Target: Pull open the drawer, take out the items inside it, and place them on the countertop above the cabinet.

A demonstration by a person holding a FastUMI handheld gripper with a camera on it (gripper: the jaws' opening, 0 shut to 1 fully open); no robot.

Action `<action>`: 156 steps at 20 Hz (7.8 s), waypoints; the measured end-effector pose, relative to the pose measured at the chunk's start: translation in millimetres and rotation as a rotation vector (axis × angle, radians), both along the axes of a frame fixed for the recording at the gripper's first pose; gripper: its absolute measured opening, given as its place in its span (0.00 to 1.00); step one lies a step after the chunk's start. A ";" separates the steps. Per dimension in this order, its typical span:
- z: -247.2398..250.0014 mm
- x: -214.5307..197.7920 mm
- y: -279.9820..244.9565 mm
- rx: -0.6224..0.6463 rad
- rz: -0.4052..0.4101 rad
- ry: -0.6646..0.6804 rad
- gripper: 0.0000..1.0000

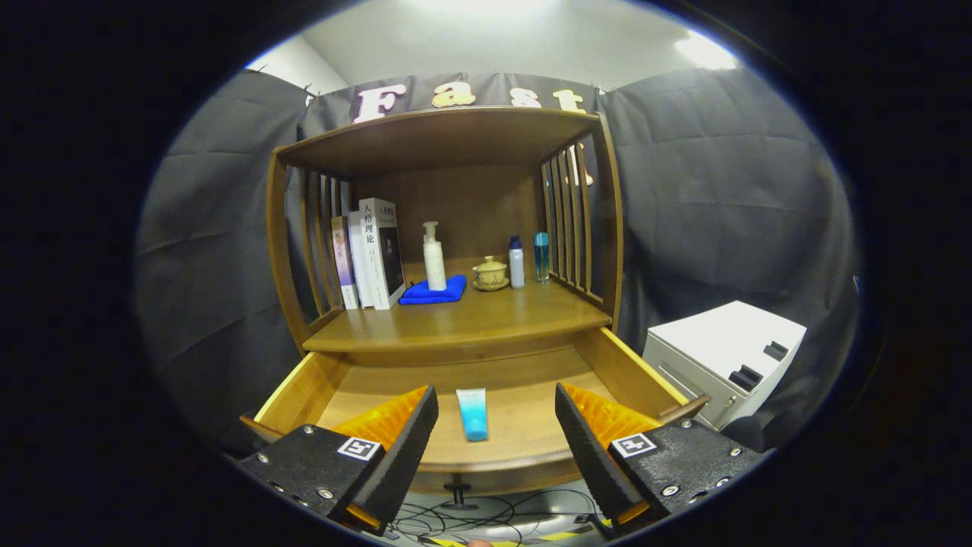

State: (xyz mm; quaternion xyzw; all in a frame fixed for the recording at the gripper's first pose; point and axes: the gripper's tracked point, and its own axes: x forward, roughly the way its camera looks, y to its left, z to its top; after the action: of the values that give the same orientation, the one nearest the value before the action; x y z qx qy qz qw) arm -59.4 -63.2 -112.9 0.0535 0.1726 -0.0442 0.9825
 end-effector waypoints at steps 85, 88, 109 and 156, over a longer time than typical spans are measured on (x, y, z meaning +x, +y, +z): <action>-80.3 258.7 62.5 -0.066 0.100 0.496 0.47; -93.3 273.8 60.6 -0.062 0.114 0.498 0.47; 1.2 149.6 59.5 -0.074 0.125 0.106 0.96; -137.4 -58.6 49.6 -0.041 0.142 -0.061 0.96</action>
State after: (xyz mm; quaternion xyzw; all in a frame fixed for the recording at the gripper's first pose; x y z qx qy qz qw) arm -118.0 -13.6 -250.2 0.0224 0.1448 0.0238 0.9889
